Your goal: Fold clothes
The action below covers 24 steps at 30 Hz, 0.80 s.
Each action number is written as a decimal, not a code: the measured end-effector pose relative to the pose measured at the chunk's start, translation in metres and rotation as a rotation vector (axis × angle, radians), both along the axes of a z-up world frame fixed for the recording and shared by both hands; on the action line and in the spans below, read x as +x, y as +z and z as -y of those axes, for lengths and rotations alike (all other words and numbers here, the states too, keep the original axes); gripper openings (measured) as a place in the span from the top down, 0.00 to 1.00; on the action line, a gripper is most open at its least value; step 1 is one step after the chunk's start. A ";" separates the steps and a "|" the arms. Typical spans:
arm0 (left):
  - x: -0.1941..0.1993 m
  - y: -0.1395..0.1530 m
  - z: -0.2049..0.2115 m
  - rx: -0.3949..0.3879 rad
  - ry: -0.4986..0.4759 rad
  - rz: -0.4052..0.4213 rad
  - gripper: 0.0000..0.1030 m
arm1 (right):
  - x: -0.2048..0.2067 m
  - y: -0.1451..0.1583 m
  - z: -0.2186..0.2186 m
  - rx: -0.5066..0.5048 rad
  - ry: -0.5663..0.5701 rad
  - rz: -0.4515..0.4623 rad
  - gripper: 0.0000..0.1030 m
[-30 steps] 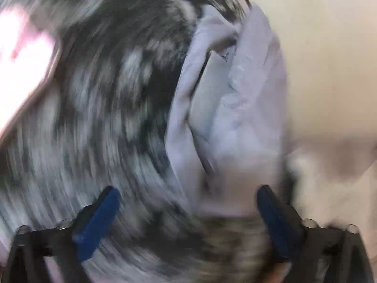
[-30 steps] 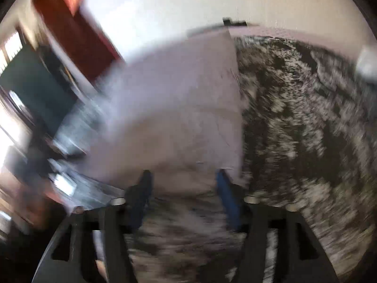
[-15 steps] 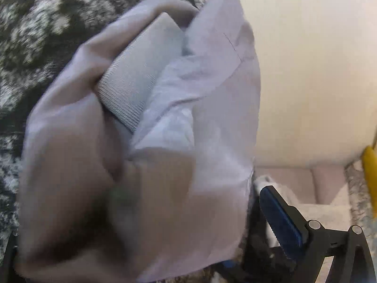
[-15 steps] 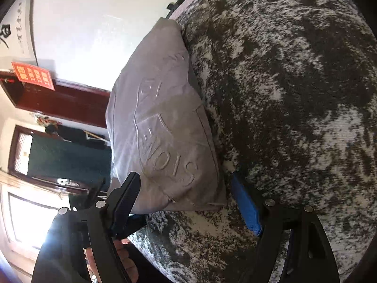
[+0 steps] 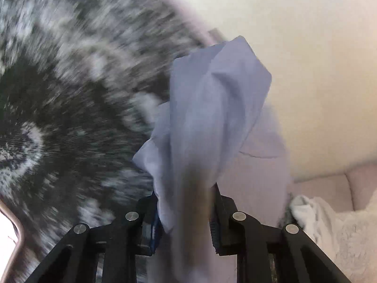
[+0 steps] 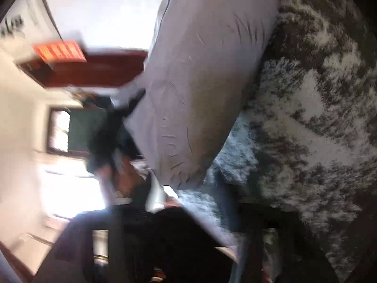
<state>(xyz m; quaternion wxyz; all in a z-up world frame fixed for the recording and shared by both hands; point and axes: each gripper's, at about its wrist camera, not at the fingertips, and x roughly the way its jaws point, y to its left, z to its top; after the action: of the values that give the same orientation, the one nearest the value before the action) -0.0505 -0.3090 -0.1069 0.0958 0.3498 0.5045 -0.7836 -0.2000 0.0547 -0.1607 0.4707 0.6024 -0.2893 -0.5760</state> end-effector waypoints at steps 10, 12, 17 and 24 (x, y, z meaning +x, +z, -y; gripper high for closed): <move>-0.010 -0.050 0.025 0.117 0.022 0.008 0.62 | -0.154 -0.017 -0.042 0.001 -0.421 0.019 0.05; -0.015 -0.056 0.030 0.138 0.026 0.004 0.57 | -0.178 -0.016 -0.022 0.039 -0.422 -0.015 0.00; -0.024 -0.054 0.035 0.125 0.026 -0.011 0.59 | -0.196 -0.004 0.031 0.139 -0.359 -0.182 0.10; -0.037 0.027 0.051 -0.027 -0.036 -0.056 0.71 | -0.170 0.023 0.020 -0.019 -0.324 -0.190 0.78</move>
<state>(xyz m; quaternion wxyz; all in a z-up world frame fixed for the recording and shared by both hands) -0.0872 -0.3599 -0.0796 0.0724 0.3354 0.4901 -0.8013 -0.3698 0.0345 -0.1379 0.4027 0.4865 -0.3423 -0.6957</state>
